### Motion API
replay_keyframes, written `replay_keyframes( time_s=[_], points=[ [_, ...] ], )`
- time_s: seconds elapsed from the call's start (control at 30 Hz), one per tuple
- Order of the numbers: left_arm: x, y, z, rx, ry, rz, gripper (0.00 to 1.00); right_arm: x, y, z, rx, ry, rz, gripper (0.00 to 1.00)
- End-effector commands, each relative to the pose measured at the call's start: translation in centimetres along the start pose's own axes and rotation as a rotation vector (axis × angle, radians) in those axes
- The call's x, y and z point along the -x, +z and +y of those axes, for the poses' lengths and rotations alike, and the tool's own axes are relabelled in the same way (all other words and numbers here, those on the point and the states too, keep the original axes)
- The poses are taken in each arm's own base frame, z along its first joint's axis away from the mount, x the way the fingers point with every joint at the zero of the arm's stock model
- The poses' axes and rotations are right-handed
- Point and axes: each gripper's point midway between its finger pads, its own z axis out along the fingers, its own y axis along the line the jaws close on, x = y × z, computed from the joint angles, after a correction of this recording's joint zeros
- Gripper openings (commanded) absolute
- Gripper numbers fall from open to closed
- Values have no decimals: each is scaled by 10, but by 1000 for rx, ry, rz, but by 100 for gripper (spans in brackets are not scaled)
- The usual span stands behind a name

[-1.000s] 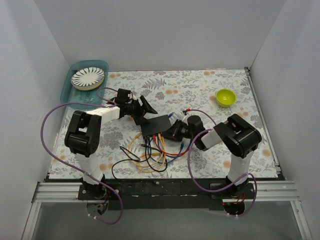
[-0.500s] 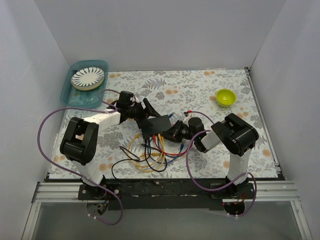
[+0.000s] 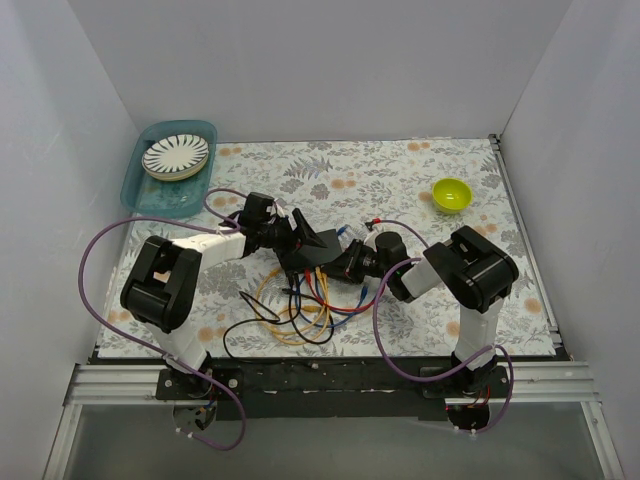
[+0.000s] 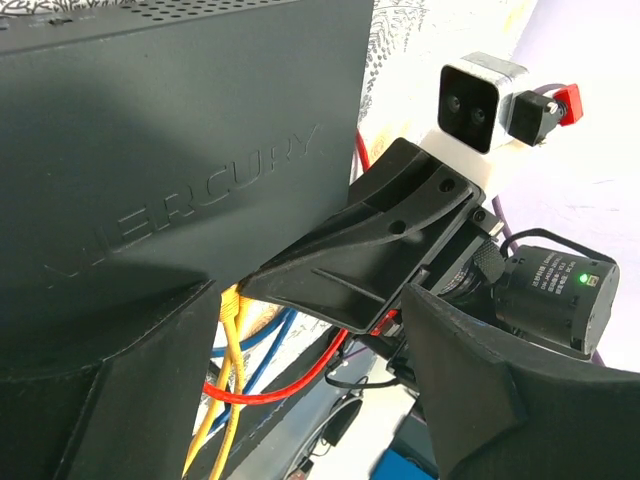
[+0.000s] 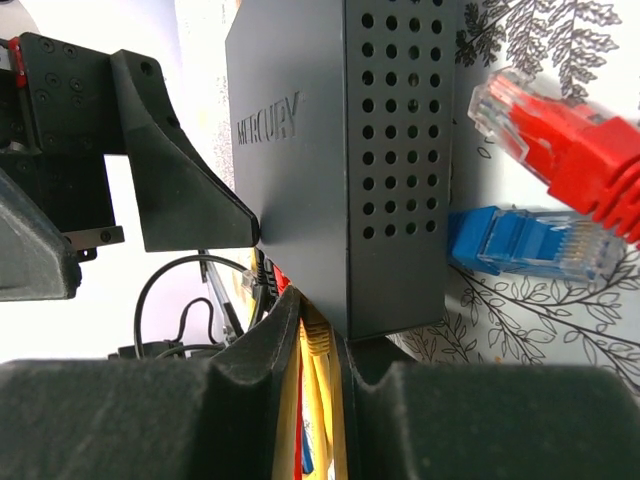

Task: Pull the plug from the switch port

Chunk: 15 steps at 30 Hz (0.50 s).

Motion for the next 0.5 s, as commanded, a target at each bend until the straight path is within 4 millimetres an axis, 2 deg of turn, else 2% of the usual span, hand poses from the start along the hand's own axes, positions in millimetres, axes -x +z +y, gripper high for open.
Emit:
replay_keyframes(
  time_s=[0.0,0.3,0.47],
  points=[
    [-10,1,3,4,13,18,73,7,1,11,15,-55,-8,1],
    [-24,-3,-7,-24,20,37,73,6,3,5,-9,-68,3,1],
    [-23,-1,6,20,5,21,73,6,5,4,-14,-75,9,1]
  ],
)
